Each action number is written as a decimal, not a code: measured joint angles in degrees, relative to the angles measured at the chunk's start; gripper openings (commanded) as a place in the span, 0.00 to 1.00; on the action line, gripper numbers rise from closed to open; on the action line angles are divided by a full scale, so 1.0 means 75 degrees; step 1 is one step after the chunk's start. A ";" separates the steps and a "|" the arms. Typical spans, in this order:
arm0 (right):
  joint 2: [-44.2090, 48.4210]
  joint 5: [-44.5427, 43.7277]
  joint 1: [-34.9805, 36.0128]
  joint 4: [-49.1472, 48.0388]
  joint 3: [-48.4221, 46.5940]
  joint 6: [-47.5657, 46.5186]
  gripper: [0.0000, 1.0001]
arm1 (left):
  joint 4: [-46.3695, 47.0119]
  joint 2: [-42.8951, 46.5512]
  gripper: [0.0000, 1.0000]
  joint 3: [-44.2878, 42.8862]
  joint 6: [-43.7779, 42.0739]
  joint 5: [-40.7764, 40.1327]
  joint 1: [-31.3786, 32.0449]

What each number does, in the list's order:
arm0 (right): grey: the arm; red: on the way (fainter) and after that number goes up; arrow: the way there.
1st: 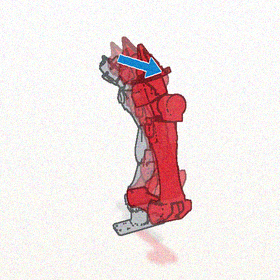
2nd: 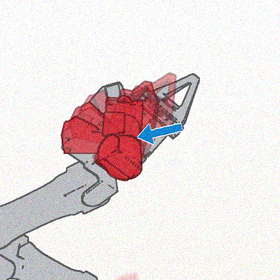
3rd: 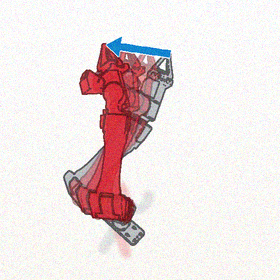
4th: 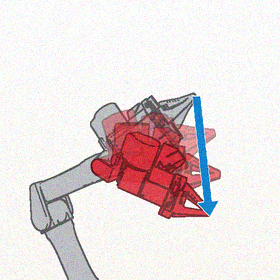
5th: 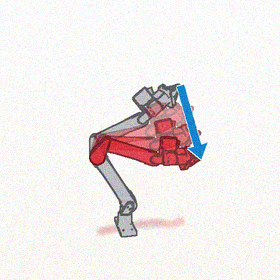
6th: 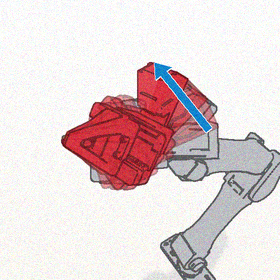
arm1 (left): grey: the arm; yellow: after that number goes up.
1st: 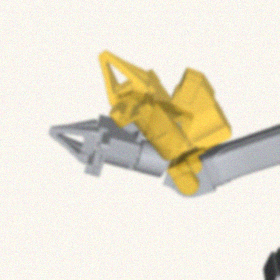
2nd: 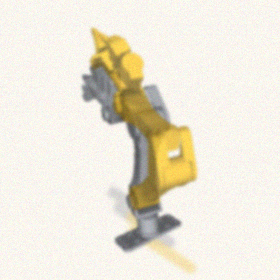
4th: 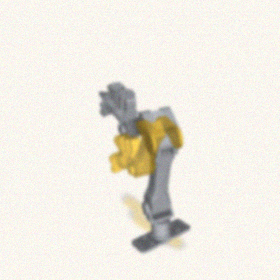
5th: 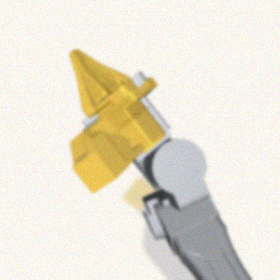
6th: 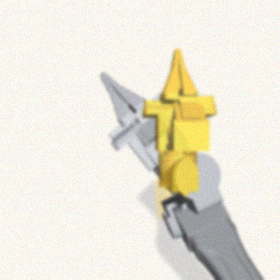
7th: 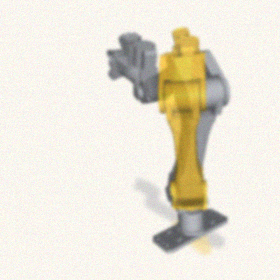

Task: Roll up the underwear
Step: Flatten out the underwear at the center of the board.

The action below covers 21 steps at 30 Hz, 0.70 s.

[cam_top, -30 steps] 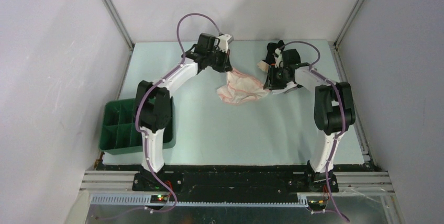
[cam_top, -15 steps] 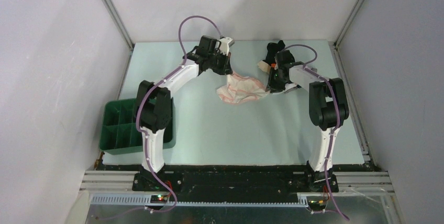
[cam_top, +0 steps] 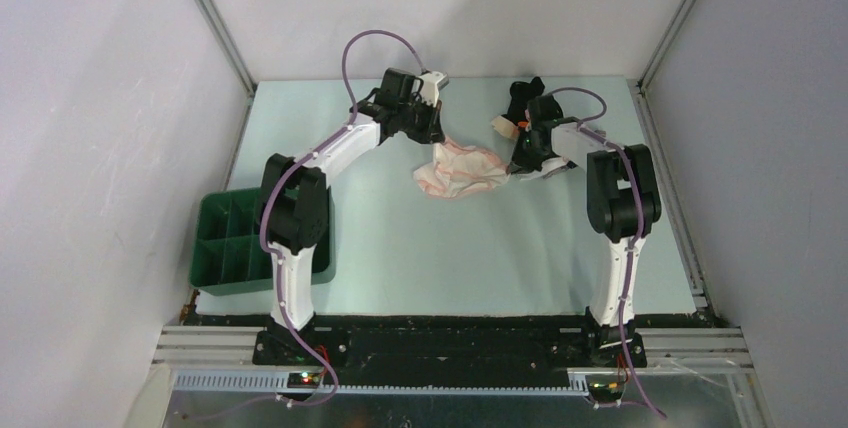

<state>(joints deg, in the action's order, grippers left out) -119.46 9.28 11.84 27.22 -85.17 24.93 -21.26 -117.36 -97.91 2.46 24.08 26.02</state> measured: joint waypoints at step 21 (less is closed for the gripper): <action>0.4389 0.1778 -0.0198 -0.0574 0.0029 -0.2640 0.00 | -0.0286 0.2468 0.00 0.0178 -0.0119 0.0539 -0.1268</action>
<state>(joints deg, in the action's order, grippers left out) -86.54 22.61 10.35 22.92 -84.95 5.13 -23.40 -98.85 -96.57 1.56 28.12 16.51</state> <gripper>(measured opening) 0.009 0.009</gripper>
